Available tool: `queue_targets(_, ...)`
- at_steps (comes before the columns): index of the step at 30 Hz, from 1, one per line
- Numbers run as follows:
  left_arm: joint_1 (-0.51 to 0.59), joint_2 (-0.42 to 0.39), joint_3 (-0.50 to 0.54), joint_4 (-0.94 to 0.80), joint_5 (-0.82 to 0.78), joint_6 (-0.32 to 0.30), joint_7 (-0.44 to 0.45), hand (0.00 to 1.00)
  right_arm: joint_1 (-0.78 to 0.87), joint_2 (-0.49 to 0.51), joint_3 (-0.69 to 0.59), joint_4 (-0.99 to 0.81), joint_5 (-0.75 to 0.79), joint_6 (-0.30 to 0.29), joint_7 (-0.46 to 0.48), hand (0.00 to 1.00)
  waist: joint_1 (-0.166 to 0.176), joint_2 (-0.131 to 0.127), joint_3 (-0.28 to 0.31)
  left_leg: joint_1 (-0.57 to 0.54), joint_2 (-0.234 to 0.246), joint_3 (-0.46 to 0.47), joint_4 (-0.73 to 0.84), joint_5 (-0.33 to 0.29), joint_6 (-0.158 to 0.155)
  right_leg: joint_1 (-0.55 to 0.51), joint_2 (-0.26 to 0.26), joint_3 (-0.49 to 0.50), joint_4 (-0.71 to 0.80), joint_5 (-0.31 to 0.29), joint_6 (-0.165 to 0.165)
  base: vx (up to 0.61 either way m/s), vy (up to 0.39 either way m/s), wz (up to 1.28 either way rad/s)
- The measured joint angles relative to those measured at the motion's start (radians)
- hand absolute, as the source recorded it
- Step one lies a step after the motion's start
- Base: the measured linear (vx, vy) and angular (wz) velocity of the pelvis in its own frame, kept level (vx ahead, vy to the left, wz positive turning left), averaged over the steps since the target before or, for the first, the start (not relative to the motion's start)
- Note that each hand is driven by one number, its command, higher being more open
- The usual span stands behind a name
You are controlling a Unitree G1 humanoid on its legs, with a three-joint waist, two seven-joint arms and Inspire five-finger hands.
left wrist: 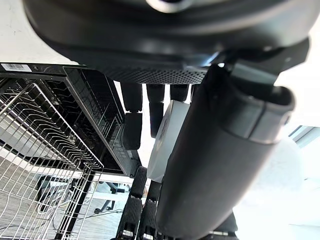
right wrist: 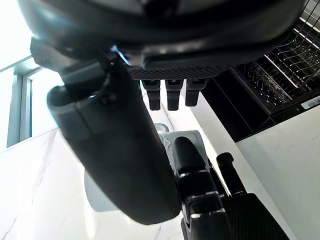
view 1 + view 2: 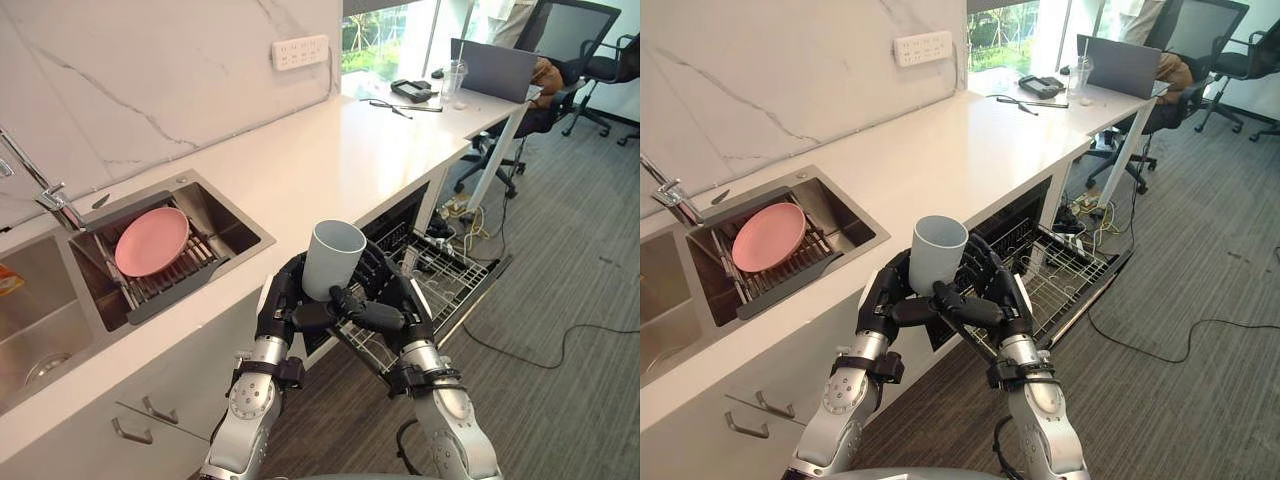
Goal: Walk over to the sink, pick up the cup, carry it to the dishwasher, place the cup inside the dishwasher, then close the dishwasher door
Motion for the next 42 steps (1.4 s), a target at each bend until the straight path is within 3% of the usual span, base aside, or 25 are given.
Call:
queue_targets(8,0.000,-0.001,-0.022,0.055,-0.021,0.000,-0.002,0.30,-0.001,0.005,0.017,0.000,-0.008,0.005,-0.013,0.90,0.002,-0.020,-0.015,0.000,-0.002,-0.001,0.000,0.003,0.000,0.000,-0.002,-0.001,0.000,0.001,0.000,-0.02,-0.009,0.00)
queue_targets(31,0.001,0.013,-0.027,0.092,0.030,0.000,-0.011,0.30,-0.009,0.002,0.027,0.000,-0.079,0.006,-0.013,0.90,0.002,-0.023,-0.041,0.009,-0.007,-0.006,-0.035,0.023,0.000,-0.002,-0.004,-0.006,-0.005,0.003,-0.001,0.00,-0.003,0.00)
queue_targets(32,0.000,0.017,-0.029,0.092,0.032,0.000,-0.012,0.30,-0.009,0.002,0.028,0.000,-0.087,0.006,-0.013,0.30,0.002,-0.023,-0.041,0.009,-0.008,-0.006,-0.035,0.023,0.000,-0.002,-0.004,-0.006,-0.005,0.003,-0.001,0.00,0.000,0.00)
queue_targets(42,-0.002,0.041,-0.033,0.090,0.051,0.004,-0.020,0.30,-0.041,-0.025,0.011,0.036,-0.121,0.014,-0.010,0.30,0.001,-0.025,-0.042,0.005,-0.011,-0.006,-0.033,0.023,0.000,-0.006,-0.008,-0.006,-0.005,0.004,0.001,0.00,0.000,0.00)
